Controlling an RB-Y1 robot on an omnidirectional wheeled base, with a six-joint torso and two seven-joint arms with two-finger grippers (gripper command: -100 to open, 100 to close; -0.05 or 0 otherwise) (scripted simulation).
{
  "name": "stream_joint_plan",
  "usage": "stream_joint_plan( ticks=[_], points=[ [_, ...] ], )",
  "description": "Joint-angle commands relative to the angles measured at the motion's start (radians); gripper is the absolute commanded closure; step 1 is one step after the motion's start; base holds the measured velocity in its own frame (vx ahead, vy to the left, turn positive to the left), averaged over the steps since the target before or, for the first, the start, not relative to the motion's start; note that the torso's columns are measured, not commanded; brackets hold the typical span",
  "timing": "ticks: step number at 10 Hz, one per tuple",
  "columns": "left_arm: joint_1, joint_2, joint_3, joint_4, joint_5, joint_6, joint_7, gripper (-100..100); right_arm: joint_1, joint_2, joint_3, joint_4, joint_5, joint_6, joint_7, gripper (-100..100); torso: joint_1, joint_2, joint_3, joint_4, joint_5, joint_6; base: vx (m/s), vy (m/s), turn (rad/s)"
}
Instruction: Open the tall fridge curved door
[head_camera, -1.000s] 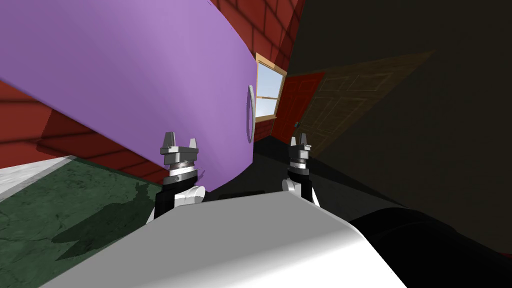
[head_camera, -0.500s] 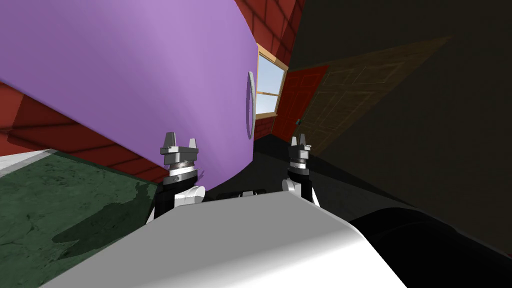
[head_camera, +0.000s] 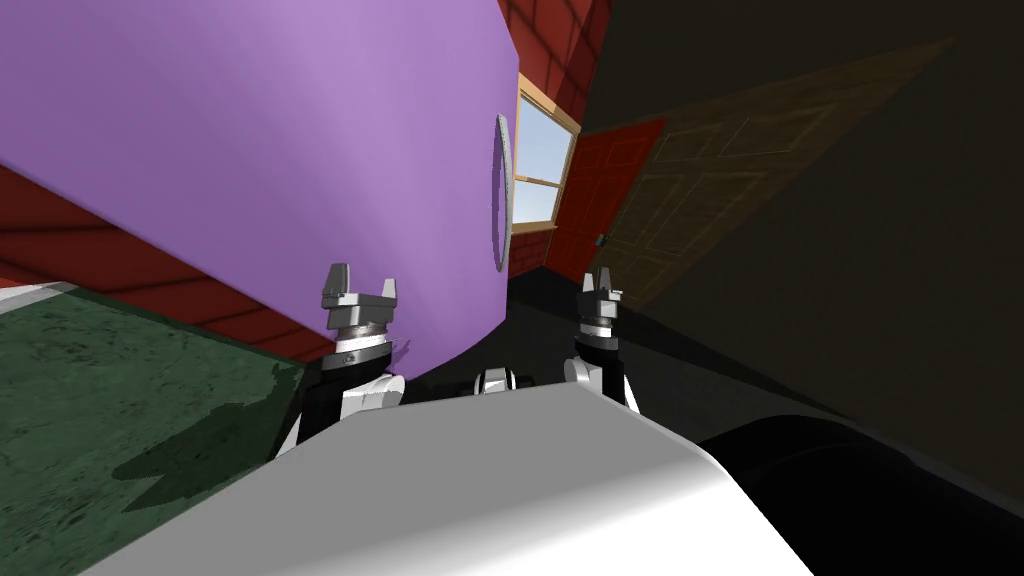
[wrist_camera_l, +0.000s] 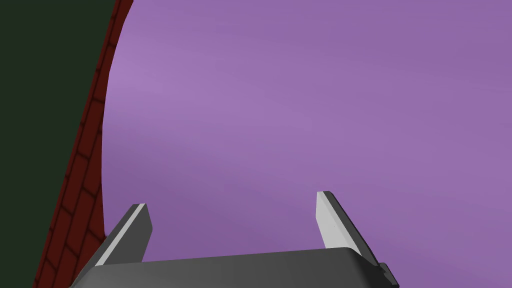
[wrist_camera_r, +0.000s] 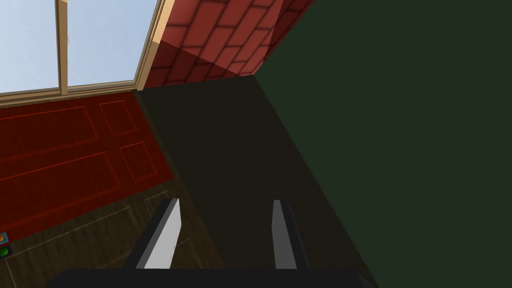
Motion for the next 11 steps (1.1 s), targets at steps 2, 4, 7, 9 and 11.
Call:
stream_joint_plan(
  ticks=[2,4,7,9,11],
  points=[
    [0.018,0.073,0.02,-0.005,0.052,0.029,0.031,-100,0.0,0.0,0.0,0.0,0.0,0.0,0.0,0,0.0,0.002,-0.001,0.001,0.0,0.0,0.11,-0.106,0.074],
    [0.032,0.098,0.036,-0.012,0.092,0.051,0.054,-100,0.0,0.0,0.0,0.0,0.0,0.0,0.0,0,0.001,0.001,-0.001,0.001,0.0,0.0,0.16,-0.119,0.094],
    [0.058,0.118,0.064,-0.027,0.165,0.091,0.096,-100,0.0,0.0,0.0,0.0,0.0,0.0,0.0,0,-0.002,0.001,-0.001,0.001,0.0,0.0,0.199,-0.171,0.11],
    [0.079,0.121,0.084,-0.04,0.219,0.12,0.127,-100,0.0,0.0,0.0,0.0,0.0,0.0,0.0,0,0.002,0.003,0.0,0.002,0.001,0.0,0.217,-0.175,0.126],
    [0.1,0.12,0.106,-0.055,0.276,0.151,0.16,-100,0.0,0.0,0.0,0.0,0.0,0.0,0.0,0,0.001,0.005,0.001,0.002,0.0,0.0,0.174,-0.214,0.138]
  ],
)
